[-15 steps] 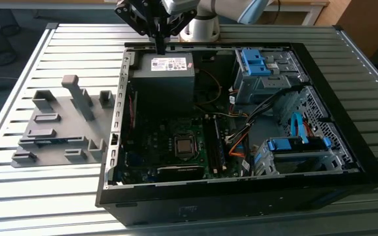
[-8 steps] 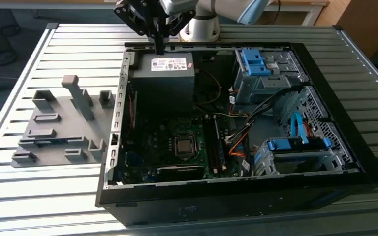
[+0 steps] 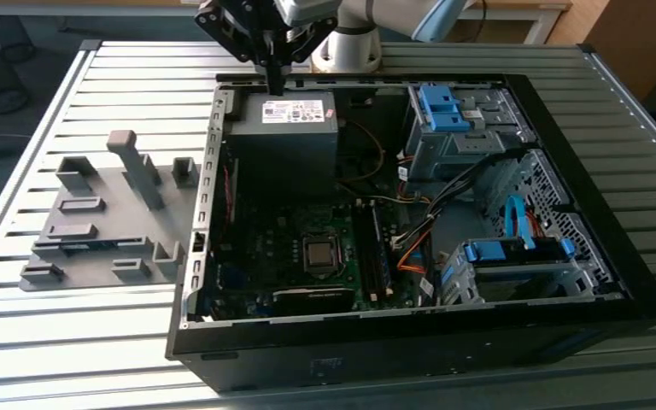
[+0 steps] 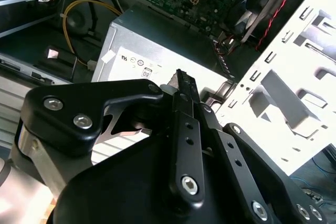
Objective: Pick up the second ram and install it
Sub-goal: 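Reach for the second ram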
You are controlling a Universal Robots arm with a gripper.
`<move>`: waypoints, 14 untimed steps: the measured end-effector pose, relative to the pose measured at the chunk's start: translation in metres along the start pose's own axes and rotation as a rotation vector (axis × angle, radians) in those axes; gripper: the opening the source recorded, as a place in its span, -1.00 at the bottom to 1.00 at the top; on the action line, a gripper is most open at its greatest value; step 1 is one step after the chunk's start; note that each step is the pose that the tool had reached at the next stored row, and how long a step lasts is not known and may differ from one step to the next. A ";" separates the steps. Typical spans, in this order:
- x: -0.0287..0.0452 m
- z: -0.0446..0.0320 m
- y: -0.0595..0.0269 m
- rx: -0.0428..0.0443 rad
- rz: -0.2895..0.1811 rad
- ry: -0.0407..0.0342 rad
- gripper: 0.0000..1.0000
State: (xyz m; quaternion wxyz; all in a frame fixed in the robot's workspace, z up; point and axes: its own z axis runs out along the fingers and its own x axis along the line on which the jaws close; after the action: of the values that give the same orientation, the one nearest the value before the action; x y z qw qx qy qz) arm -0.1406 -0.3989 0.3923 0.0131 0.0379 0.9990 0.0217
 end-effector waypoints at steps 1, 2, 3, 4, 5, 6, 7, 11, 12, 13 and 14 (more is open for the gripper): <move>0.0000 0.0000 0.0000 0.0001 0.000 0.0000 -0.79; 0.0003 0.0000 0.0000 0.0001 0.000 0.0000 -0.79; 0.0005 0.0001 0.0000 0.0000 0.000 0.0000 -0.79; 0.0008 0.0001 -0.0001 0.0001 0.000 0.0000 -0.79; 0.0010 0.0002 -0.0001 0.0001 0.000 0.0000 -0.79; 0.0013 0.0002 -0.0001 0.0001 0.000 0.0000 -0.79; 0.0017 0.0003 -0.0002 0.0000 0.000 0.0000 -0.79; 0.0025 0.0004 -0.0002 0.0000 0.000 0.0000 -0.79; 0.0026 0.0005 -0.0002 0.0001 0.000 0.0000 -0.79; 0.0028 0.0005 -0.0002 0.0001 0.000 0.0000 -0.79; 0.0031 0.0006 -0.0003 0.0000 0.000 0.0000 -0.79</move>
State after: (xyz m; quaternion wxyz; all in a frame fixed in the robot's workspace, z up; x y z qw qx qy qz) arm -0.1437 -0.3989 0.3916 0.0131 0.0379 0.9990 0.0217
